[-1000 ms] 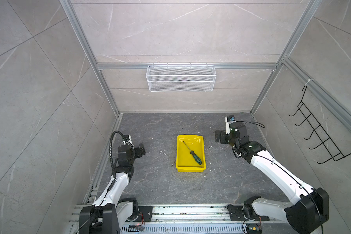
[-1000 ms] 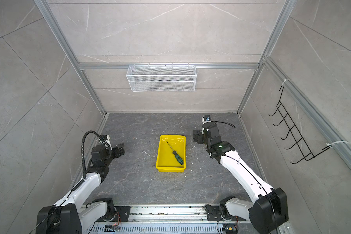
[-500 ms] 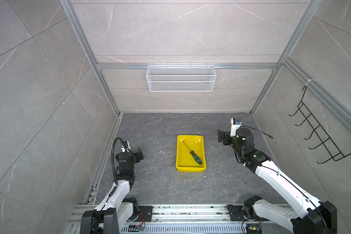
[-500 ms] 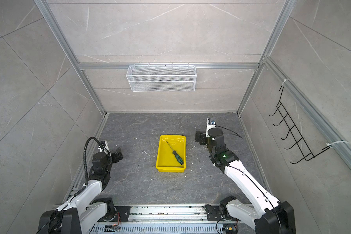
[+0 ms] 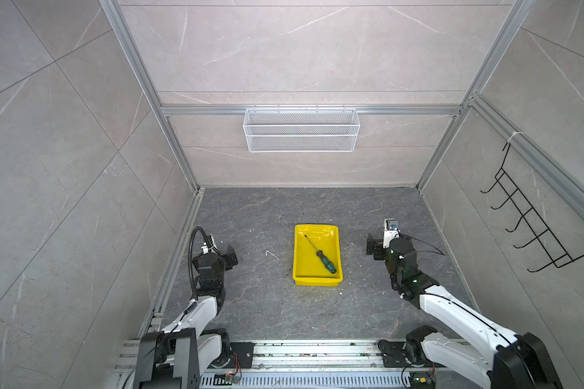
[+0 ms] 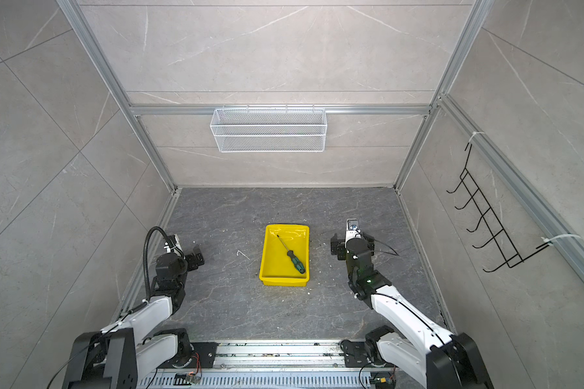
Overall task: Put the screwdriver in the bin
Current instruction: Reset both arms
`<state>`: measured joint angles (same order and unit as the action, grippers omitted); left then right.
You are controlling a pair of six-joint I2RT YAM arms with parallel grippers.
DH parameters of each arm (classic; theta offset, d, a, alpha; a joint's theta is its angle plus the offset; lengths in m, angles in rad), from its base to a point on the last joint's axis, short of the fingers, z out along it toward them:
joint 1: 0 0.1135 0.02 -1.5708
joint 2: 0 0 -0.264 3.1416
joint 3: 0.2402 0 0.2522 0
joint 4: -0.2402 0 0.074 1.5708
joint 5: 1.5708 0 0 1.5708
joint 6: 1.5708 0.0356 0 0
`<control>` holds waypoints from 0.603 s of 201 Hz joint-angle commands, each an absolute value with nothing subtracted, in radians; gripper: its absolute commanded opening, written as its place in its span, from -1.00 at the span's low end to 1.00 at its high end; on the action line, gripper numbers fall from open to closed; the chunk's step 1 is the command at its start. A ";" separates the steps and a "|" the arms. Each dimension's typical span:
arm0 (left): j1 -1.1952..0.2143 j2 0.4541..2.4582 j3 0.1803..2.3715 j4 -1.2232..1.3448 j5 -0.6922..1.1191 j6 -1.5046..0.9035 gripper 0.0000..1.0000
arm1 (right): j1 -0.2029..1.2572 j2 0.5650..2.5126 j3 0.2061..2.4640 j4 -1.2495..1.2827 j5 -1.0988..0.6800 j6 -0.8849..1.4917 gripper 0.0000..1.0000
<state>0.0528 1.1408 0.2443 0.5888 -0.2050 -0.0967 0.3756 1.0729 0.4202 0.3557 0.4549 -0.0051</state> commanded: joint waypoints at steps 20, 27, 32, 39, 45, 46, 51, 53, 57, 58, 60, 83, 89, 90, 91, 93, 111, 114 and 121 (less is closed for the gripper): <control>0.058 1.258 0.287 0.753 -0.165 -0.053 1.00 | 0.310 1.266 0.341 0.751 0.518 -0.081 0.99; 0.062 1.277 0.291 0.773 -0.168 -0.059 0.99 | 0.294 1.308 0.337 0.793 0.493 -0.075 0.99; 0.064 1.293 0.294 0.784 -0.165 -0.066 1.00 | 0.283 1.335 0.334 0.830 0.480 -0.067 0.99; 0.067 1.321 0.297 0.801 -0.156 -0.065 1.00 | 0.272 1.368 0.344 0.830 0.469 -0.056 0.99; 0.068 1.348 0.299 0.821 -0.150 -0.064 1.00 | 0.257 1.395 0.345 0.840 0.446 -0.046 0.99; 0.068 1.351 0.299 0.826 -0.149 -0.064 1.00 | 0.255 1.400 0.343 0.846 0.442 -0.045 0.99; 0.069 1.373 0.296 0.847 -0.143 -0.066 1.00 | 0.243 1.420 0.337 0.870 0.428 -0.040 0.99; 0.069 1.379 0.296 0.858 -0.139 -0.065 1.00 | 0.241 1.428 0.334 0.879 0.421 -0.037 0.99; 0.069 1.395 0.296 0.875 -0.137 -0.065 1.00 | 0.229 1.446 0.327 0.901 0.403 -0.031 0.99; 0.070 1.398 0.296 0.879 -0.137 -0.065 1.00 | 0.227 1.450 0.325 0.911 0.396 -0.031 0.99; 0.072 1.405 0.296 0.887 -0.134 -0.065 1.00 | 0.219 1.458 0.322 0.934 0.385 -0.032 0.99; 0.072 1.471 0.305 0.926 -0.113 -0.060 1.00 | 0.110 1.460 0.306 0.930 0.155 0.015 0.99; 0.073 1.487 0.310 0.934 -0.107 -0.057 1.00 | 0.082 1.494 0.301 0.965 0.111 0.029 0.99; 0.072 1.490 0.312 0.935 -0.106 -0.056 1.00 | 0.078 1.501 0.301 0.972 0.108 0.031 0.99; 0.072 1.493 0.313 0.936 -0.105 -0.056 1.00 | 0.074 1.507 0.301 0.984 0.101 0.035 0.99; 0.071 1.497 0.315 0.939 -0.105 -0.055 1.00 | 0.067 1.520 0.300 1.010 0.088 0.039 0.99; 0.073 1.490 0.346 0.864 -0.092 -0.052 1.00 | 0.026 1.506 0.346 0.897 -0.025 0.033 0.99; 0.072 1.492 0.346 0.866 -0.089 -0.049 1.00 | 0.024 1.516 0.350 0.905 -0.041 0.031 0.99; 0.073 1.497 0.347 0.873 -0.089 -0.048 1.00 | 0.022 1.525 0.341 0.938 -0.047 0.036 0.99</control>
<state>0.0673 1.4940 0.2958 0.8261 -0.1200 -0.0772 0.0383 1.5055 0.3199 0.8936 0.1452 0.0074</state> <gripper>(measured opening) 0.999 0.995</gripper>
